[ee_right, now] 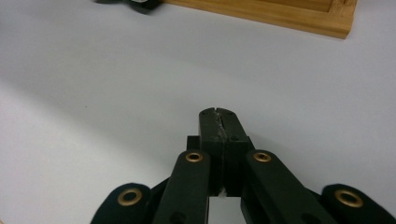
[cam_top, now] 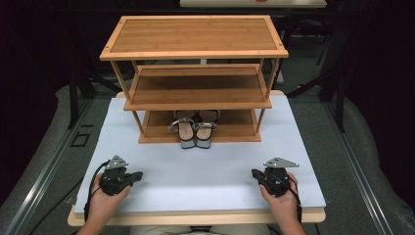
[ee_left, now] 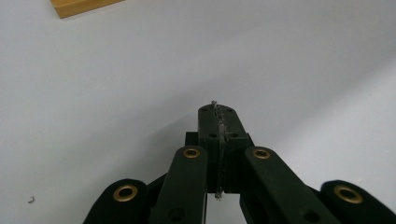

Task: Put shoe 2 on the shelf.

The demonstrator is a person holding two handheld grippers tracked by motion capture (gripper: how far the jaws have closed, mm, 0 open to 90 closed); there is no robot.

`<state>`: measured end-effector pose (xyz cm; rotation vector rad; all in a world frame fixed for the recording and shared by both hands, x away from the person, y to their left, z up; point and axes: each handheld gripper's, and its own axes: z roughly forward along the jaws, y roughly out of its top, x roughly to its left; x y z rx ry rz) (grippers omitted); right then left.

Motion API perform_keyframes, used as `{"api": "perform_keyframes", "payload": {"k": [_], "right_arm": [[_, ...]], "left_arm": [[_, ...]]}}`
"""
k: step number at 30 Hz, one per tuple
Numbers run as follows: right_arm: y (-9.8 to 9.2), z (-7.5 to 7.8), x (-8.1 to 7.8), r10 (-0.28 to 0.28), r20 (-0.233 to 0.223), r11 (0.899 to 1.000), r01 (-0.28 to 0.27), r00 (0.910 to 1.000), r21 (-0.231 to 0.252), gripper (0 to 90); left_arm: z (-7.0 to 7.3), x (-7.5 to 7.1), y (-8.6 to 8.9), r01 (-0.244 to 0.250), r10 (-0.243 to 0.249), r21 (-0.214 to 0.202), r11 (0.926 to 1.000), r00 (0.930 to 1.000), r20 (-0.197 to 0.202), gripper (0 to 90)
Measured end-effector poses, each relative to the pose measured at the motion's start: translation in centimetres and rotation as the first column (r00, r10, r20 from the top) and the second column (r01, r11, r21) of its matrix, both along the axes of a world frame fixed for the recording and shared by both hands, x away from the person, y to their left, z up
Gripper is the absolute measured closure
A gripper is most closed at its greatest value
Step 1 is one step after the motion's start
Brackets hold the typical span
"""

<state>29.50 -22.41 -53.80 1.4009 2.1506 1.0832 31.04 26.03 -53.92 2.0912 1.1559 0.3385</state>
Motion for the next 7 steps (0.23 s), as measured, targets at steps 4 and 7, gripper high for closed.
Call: {"api": "perform_keyframes", "payload": {"k": [4,7], "right_arm": [[0.06,-0.43,-0.14,-0.007,-0.002,1.0,0.007,1.0,-0.005,81.8],[0.06,-0.71,0.0,-0.013,0.003,1.0,0.013,0.9999,-0.01,69.9]], "left_arm": [[-0.23,-0.1,0.01,-0.012,0.012,-0.001,0.9999,0.9999,0.005,86.9],[-0.39,-0.02,0.09,-0.019,0.019,-0.015,0.9997,0.9998,0.008,75.7]]}}
